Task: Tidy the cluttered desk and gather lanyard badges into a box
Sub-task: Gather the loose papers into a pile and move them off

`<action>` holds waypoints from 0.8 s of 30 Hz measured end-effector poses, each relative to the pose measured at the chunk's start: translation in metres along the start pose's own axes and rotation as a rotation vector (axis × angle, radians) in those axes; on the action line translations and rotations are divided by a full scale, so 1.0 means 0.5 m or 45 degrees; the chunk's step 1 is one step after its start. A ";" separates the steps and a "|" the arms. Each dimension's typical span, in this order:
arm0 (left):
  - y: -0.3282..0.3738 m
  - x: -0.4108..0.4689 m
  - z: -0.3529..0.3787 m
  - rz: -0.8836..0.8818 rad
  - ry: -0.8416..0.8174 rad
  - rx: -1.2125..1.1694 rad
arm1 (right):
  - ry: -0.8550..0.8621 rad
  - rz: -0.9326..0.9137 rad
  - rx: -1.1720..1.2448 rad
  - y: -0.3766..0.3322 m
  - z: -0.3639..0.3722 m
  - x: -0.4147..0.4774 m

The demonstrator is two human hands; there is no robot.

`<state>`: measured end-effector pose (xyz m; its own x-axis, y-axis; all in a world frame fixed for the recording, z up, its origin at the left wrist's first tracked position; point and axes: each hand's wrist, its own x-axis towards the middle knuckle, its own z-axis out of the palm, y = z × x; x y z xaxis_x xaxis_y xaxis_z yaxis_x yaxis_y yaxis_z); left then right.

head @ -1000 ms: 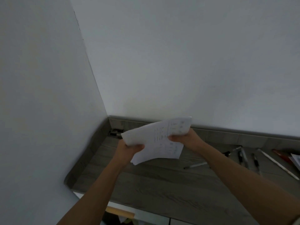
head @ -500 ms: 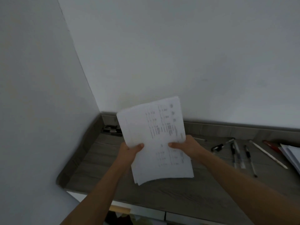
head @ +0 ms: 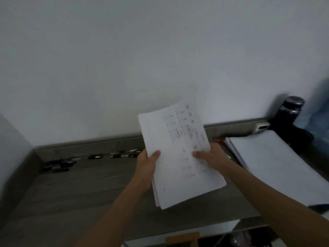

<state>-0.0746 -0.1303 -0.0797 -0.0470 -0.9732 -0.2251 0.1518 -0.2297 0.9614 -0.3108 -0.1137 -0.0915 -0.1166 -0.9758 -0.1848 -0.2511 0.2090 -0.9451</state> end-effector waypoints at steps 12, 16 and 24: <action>-0.206 -0.081 0.504 -0.183 -0.185 0.238 | 0.323 0.188 -0.404 0.215 -0.524 -0.081; -0.231 -0.100 0.603 -0.247 -0.269 0.309 | 0.309 0.270 -0.554 0.270 -0.631 -0.067; -0.274 -0.083 0.651 -0.087 -0.349 0.911 | 0.333 0.449 -1.168 0.349 -0.673 -0.041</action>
<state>-0.4148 -0.0549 -0.1506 -0.2902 -0.8983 -0.3298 -0.5315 -0.1353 0.8361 -0.6756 -0.0360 -0.1621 -0.5055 -0.8275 -0.2444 -0.7891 0.5580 -0.2568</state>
